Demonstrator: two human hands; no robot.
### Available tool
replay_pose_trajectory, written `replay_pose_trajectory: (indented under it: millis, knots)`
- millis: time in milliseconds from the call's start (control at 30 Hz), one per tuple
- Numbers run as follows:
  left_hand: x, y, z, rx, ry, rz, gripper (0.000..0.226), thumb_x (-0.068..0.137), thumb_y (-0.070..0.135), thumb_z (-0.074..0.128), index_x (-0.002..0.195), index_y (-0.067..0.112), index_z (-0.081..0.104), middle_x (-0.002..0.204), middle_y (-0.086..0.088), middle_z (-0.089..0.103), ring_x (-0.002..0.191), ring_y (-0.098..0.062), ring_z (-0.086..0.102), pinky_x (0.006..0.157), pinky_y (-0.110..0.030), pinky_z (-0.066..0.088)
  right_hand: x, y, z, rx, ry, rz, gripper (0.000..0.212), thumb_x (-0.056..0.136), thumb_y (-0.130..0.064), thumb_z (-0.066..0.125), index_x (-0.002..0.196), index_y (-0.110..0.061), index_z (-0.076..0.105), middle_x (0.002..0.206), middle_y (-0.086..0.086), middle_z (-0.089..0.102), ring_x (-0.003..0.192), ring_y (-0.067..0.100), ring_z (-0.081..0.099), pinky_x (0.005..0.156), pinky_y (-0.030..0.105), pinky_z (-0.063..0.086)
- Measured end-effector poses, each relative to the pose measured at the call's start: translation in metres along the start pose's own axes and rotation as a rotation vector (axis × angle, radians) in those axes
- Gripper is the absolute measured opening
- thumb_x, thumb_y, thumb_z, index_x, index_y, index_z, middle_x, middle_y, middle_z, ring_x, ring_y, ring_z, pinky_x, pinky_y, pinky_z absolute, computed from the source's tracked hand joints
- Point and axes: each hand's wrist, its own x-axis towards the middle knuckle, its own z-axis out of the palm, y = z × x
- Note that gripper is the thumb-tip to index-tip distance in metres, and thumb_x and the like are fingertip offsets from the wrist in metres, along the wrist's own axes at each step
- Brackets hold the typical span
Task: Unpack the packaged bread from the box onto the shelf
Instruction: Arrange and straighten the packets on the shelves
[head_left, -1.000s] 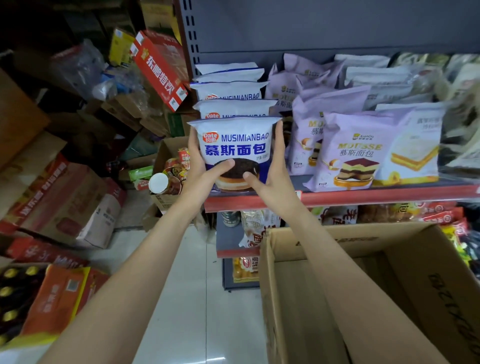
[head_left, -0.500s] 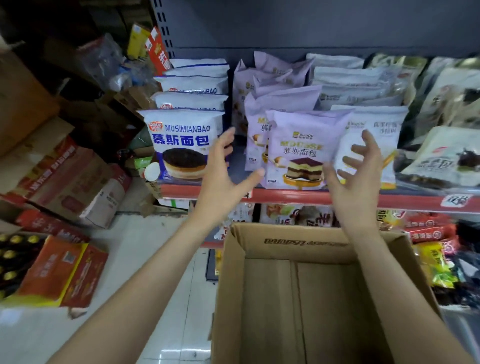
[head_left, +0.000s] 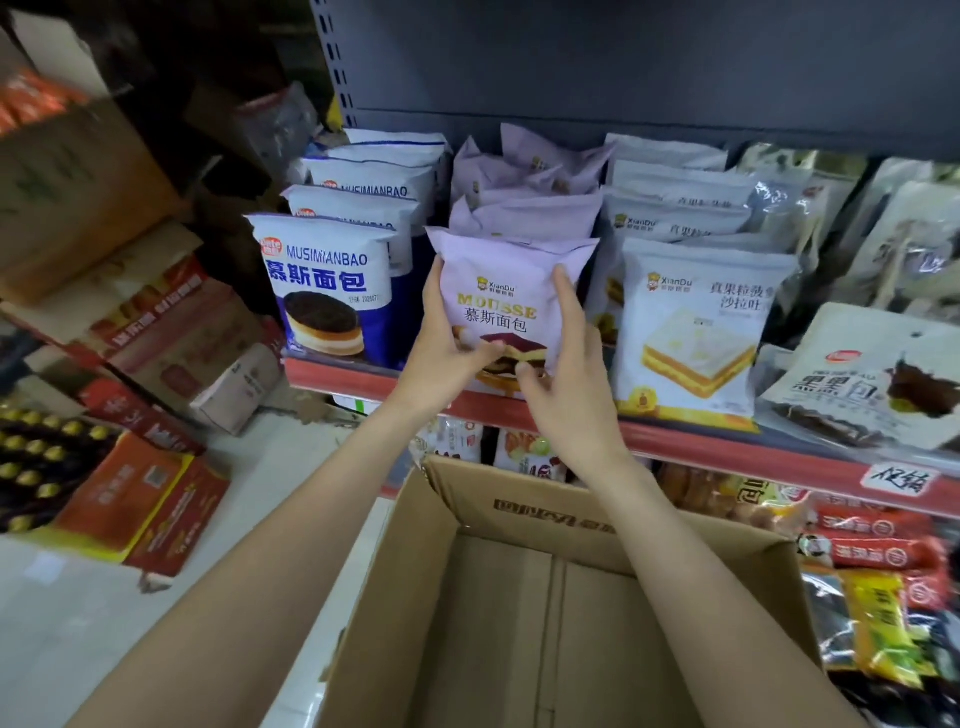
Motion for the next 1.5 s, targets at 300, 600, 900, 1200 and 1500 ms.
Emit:
replay_pose_trajectory:
  millis: [300, 600, 900, 1200, 1500]
  knots:
    - [0.005, -0.012, 0.005, 0.062, 0.056, 0.077, 0.108, 0.075, -0.009, 0.07, 0.148, 0.022, -0.003, 0.149, -0.001, 0.029, 0.124, 0.001, 0.042, 0.082, -0.003, 0.041, 0.011, 0.012, -0.001, -0.045, -0.115, -0.026, 0.099, 0.088, -0.007, 0.053, 0.136, -0.058, -0.017, 0.153, -0.003, 0.021, 0.087, 0.033, 0.061, 0.058, 0.044, 0.053]
    - [-0.009, 0.031, -0.003, 0.466, 0.232, 0.261, 0.115, 0.074, 0.024, 0.08, 0.149, 0.019, -0.007, 0.156, -0.002, 0.009, 0.138, -0.001, 0.006, 0.1, -0.022, 0.034, 0.032, 0.001, -0.068, -0.123, 0.058, -0.111, 0.04, 0.093, -0.01, 0.05, 0.131, -0.024, 0.05, 0.131, 0.002, 0.043, 0.095, -0.005, 0.055, 0.081, 0.016, 0.049]
    - [0.053, 0.086, -0.023, 1.322, -0.211, 0.341, 0.119, 0.059, 0.083, 0.056, 0.151, 0.023, 0.01, 0.159, -0.008, 0.002, 0.145, -0.032, -0.007, 0.116, -0.054, -0.003, 0.146, -0.021, -0.082, -0.304, -0.246, -0.036, 0.032, 0.098, -0.026, 0.044, 0.128, -0.021, 0.055, 0.134, 0.002, 0.051, 0.122, 0.016, 0.047, 0.091, 0.018, 0.033]
    - [0.086, 0.091, -0.025, 1.338, -0.474, 0.21, 0.133, 0.057, 0.085, 0.057, 0.15, 0.016, -0.008, 0.16, -0.002, -0.006, 0.147, -0.018, -0.005, 0.118, -0.048, 0.0, 0.159, -0.024, -0.068, -0.334, -0.475, 0.077, 0.041, 0.096, -0.016, 0.04, 0.134, -0.027, 0.05, 0.14, -0.002, 0.048, 0.124, 0.013, 0.044, 0.093, 0.019, 0.033]
    - [0.063, 0.078, -0.019, 1.446, -0.372, 0.381, 0.123, 0.06, 0.089, 0.044, 0.15, 0.012, 0.007, 0.155, -0.008, 0.023, 0.143, -0.026, 0.019, 0.115, -0.056, 0.009, 0.217, 0.004, -0.068, -0.492, -0.237, -0.234, 0.035, 0.086, -0.014, 0.063, 0.12, -0.015, 0.063, 0.119, 0.006, 0.065, 0.107, 0.02, 0.061, 0.091, 0.027, 0.046]
